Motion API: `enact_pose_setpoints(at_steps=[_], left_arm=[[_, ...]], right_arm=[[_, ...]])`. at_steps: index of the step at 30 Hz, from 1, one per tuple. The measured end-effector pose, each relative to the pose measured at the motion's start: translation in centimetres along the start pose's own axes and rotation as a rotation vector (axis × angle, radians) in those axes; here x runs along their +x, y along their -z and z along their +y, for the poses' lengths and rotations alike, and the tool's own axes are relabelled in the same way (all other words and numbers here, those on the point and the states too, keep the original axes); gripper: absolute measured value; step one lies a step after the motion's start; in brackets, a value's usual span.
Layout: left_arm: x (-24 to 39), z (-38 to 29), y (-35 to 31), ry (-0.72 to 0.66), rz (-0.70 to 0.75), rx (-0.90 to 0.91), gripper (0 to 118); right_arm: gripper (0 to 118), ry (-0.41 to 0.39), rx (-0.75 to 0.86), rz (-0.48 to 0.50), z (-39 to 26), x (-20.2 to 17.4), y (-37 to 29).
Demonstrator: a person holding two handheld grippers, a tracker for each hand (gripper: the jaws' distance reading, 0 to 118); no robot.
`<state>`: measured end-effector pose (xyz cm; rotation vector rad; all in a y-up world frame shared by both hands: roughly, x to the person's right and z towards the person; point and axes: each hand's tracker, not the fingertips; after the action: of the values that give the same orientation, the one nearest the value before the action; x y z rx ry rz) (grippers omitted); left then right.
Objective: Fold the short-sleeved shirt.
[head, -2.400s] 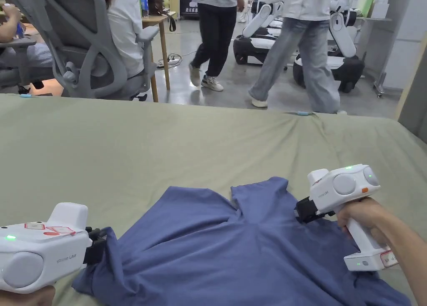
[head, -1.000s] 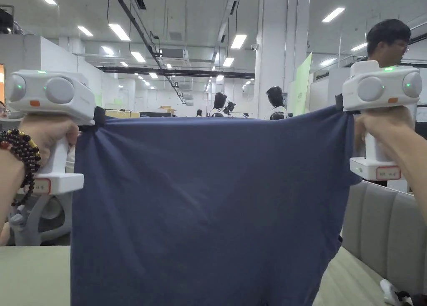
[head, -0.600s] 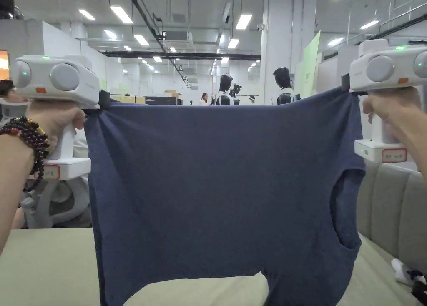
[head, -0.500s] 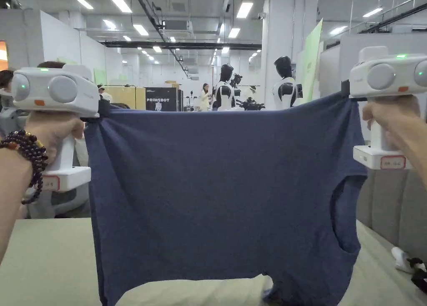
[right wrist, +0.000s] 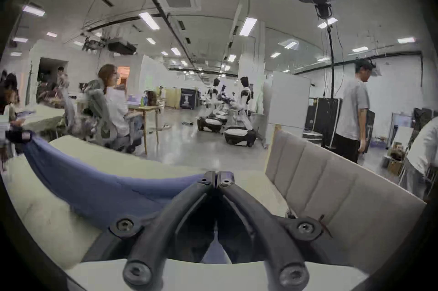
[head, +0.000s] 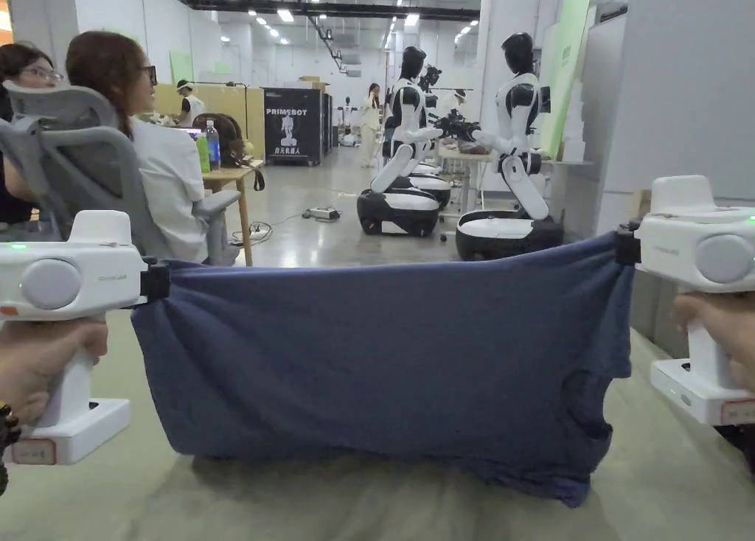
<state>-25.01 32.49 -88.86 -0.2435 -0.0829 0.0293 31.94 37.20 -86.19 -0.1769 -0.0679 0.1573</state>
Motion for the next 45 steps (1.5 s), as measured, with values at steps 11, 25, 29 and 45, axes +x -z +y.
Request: enact_pose_setpoints(at_steps=[11, 25, 29, 45], left_arm=[[-0.6, -16.5, -17.6, 0.029, -0.07, -0.151, 2], [-1.1, -28.7, -22.0, -0.028, -0.028, -0.412, 2], [-0.9, -30.0, -21.8, -0.017, -0.022, -0.434, 3], [-0.7, -25.8, -24.5, -0.045, -0.027, -0.324, 108]], right_arm=[[0, -0.035, -0.234, 0.153, -17.5, -0.8, -17.5], [0, -0.089, -0.701, 0.199, -30.7, -2.7, -19.6], [0, -0.095, -0.742, 0.219, -32.7, -3.5, -19.5], [92, 0.092, -0.491, 0.158, -27.0, -3.1, -23.6]])
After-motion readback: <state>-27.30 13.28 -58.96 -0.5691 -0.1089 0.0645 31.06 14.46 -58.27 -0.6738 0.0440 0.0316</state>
